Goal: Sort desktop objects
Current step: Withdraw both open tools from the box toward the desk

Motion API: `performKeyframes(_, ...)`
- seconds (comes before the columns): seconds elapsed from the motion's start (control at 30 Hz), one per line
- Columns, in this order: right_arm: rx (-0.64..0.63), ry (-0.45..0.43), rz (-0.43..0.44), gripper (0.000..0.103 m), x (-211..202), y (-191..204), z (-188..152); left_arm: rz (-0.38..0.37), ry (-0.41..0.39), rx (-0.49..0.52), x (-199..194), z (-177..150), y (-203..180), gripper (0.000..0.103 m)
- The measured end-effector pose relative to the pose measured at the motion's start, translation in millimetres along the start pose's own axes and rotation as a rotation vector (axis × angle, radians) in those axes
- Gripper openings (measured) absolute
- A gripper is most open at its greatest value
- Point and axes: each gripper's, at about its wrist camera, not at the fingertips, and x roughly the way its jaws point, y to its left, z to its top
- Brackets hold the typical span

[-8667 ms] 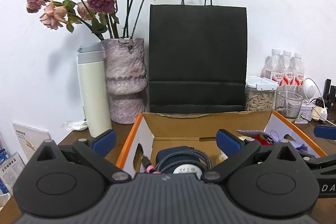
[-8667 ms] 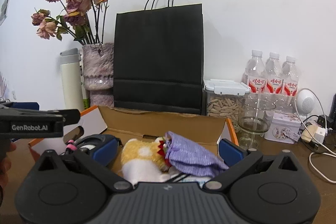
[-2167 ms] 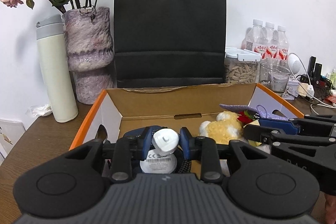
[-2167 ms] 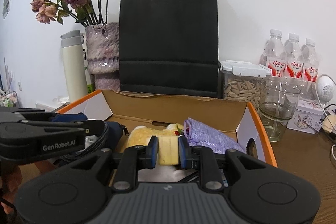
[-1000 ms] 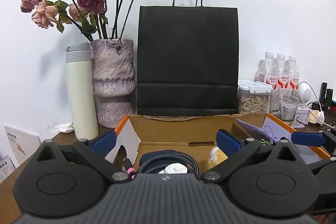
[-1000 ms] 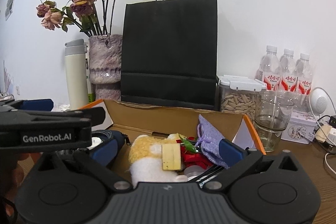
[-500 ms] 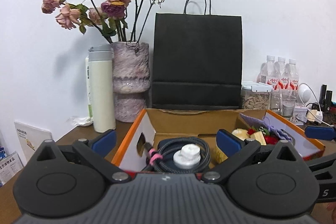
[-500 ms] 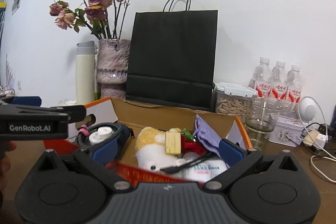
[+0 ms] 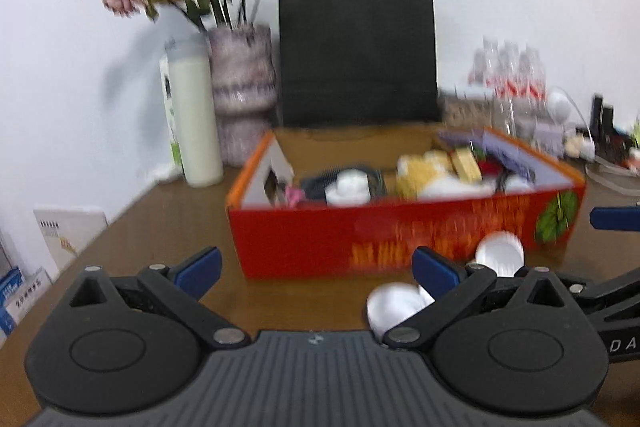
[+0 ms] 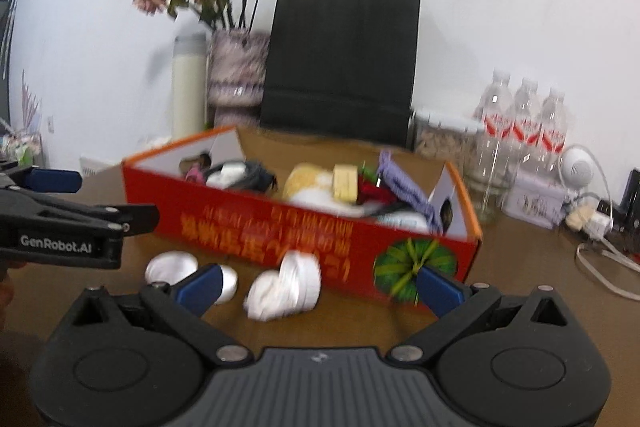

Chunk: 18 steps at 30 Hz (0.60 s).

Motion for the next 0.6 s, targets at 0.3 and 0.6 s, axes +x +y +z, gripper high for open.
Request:
performKeyframes(0.3, 0.038, 0.136, 0.005, 0.103, -0.2, -0.4, -11.0, -0.089, 0.192, 0.029, 19.4, -14.3, -10.0, 0.103)
performKeyframes(0.6, 0.074, 0.191, -0.005, 0.103, 8.0, -6.3, -11.6, -0.123, 0.234, 0.007, 34.2, -12.0, -10.2, 0.075)
